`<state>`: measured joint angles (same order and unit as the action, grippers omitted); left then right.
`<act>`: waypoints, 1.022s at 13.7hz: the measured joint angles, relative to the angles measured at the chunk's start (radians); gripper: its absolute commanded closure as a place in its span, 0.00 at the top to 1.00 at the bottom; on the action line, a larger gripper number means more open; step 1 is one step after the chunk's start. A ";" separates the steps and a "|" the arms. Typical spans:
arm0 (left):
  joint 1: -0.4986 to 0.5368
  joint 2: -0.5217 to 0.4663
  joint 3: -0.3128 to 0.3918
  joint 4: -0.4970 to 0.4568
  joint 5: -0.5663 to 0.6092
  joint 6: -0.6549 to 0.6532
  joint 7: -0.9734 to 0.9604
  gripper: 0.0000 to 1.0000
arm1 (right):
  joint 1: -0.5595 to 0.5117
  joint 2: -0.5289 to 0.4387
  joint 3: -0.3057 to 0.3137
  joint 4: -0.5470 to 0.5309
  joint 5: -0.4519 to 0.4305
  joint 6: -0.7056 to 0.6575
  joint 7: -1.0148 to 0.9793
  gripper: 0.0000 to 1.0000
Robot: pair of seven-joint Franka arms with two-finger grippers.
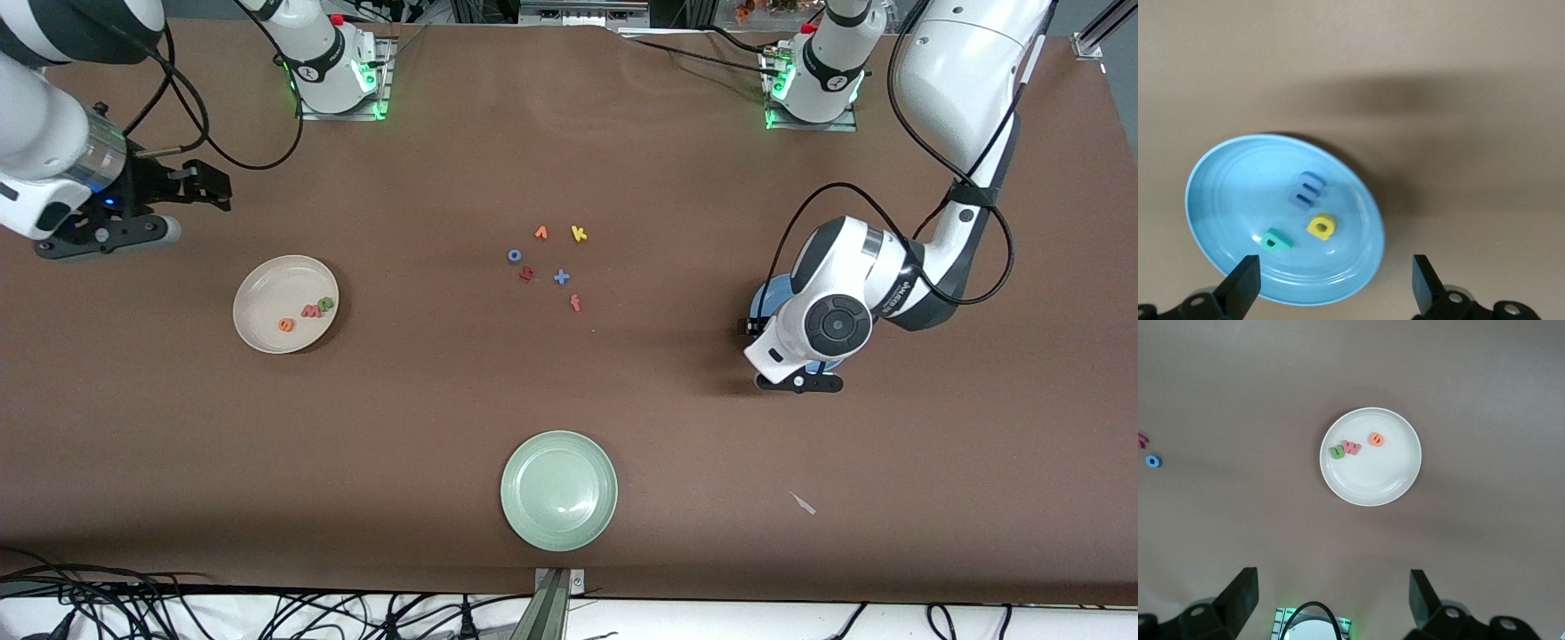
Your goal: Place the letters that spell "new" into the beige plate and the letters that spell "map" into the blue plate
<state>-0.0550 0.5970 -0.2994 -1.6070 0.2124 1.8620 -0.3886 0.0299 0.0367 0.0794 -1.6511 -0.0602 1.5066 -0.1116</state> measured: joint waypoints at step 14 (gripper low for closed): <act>0.022 -0.131 0.026 0.237 -0.020 -0.087 0.053 1.00 | -0.040 -0.026 0.008 0.001 0.000 0.001 0.000 1.00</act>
<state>-0.0330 0.4659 -0.2732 -1.3697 0.1920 1.7752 -0.3360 -0.0105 0.0105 0.0870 -1.6501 -0.0601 1.5072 -0.1115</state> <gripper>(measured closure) 0.000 0.000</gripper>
